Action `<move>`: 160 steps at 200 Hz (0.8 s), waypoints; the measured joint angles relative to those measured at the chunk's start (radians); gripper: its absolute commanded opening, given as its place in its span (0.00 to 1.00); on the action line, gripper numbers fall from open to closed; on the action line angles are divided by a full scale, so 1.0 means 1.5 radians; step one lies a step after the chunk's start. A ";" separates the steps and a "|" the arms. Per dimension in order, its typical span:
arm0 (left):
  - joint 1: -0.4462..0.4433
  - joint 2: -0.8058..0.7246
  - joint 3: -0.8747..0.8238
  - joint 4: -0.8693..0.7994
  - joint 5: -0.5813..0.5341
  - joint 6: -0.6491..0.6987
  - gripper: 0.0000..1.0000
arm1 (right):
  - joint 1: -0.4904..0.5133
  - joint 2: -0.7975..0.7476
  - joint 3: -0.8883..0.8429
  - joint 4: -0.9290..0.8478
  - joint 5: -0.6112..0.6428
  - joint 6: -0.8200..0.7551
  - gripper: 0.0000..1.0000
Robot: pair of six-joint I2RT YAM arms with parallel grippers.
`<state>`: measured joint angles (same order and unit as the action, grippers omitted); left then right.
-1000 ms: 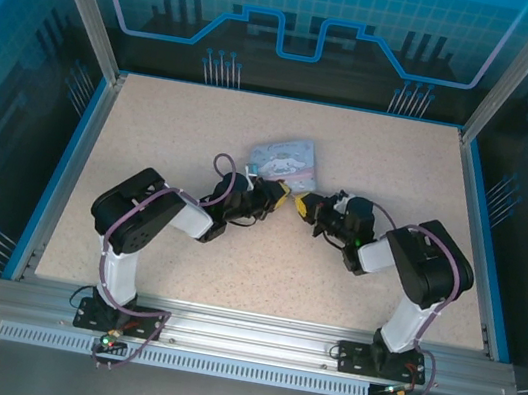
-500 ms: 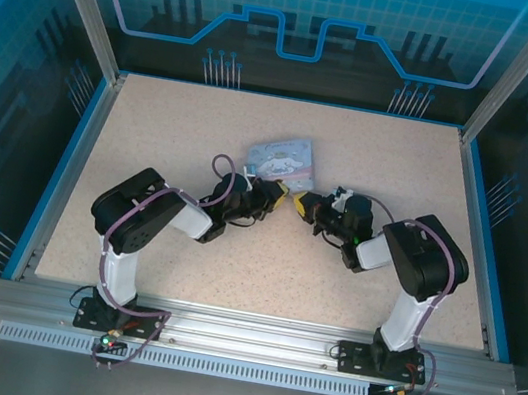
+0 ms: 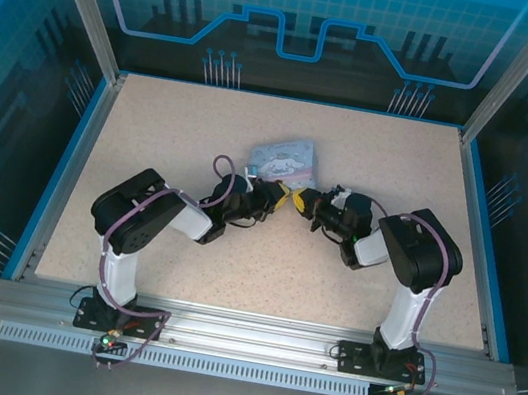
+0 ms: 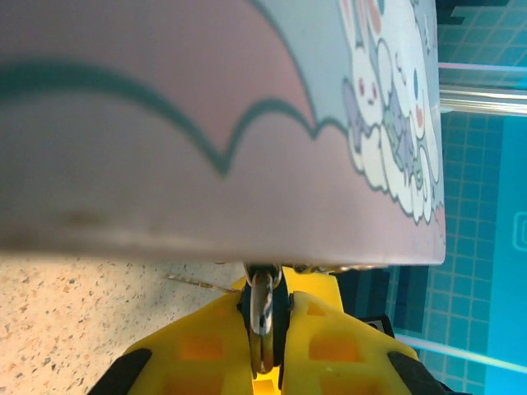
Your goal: Unlock a padlock with a key
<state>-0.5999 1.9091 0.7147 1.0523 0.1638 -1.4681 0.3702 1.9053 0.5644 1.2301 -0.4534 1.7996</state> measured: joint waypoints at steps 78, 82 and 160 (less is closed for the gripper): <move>0.001 0.000 0.000 0.001 -0.002 0.000 0.00 | 0.001 0.000 0.007 -0.012 -0.002 -0.008 0.00; 0.001 0.000 0.000 0.001 -0.002 0.000 0.00 | 0.001 0.000 0.008 -0.014 -0.002 -0.008 0.00; 0.006 -0.001 -0.008 0.000 -0.002 0.024 0.00 | 0.005 0.004 0.025 -0.043 -0.010 -0.020 0.00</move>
<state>-0.5907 1.9083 0.7033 1.0519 0.1612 -1.4326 0.3771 1.9118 0.6014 1.1656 -0.4690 1.7691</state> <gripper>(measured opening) 0.103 0.049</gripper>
